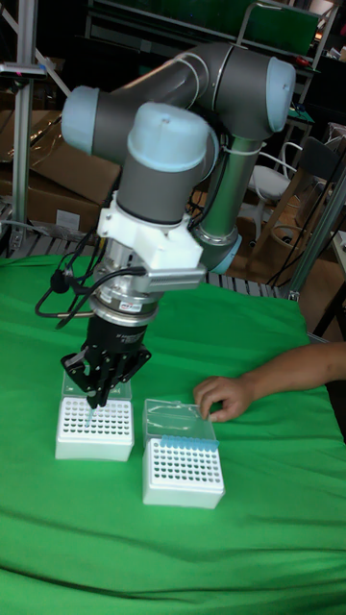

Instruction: Insert a medium pipette tip into the holder for medium pipette tips

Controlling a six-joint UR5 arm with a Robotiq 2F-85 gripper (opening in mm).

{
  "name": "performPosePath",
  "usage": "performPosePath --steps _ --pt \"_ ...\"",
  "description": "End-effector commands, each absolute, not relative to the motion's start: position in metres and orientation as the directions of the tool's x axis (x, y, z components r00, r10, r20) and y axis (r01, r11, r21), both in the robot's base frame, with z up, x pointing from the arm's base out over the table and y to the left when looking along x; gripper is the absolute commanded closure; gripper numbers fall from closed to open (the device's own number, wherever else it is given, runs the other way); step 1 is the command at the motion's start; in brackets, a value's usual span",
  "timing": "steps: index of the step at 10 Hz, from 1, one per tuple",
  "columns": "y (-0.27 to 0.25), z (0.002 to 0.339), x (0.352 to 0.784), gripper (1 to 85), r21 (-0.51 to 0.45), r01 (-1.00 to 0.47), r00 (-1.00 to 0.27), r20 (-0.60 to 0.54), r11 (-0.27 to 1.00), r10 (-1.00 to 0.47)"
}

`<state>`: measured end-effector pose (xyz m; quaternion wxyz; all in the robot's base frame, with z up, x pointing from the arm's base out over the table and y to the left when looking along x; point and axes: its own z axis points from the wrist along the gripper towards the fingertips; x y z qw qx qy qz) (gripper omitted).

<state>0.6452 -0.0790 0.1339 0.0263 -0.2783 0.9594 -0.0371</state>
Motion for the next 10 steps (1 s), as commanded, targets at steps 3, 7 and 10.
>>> performPosePath --steps 3,7,10 --pt "-0.030 0.152 0.654 76.0 -0.028 -0.458 -0.887 -0.043 0.888 -0.459" --pt "0.011 0.143 0.656 76.0 -0.018 -0.405 -0.914 -0.030 0.914 -0.405" --pt "0.027 0.135 0.655 77.0 -0.006 -0.388 -0.921 -0.034 0.922 -0.388"
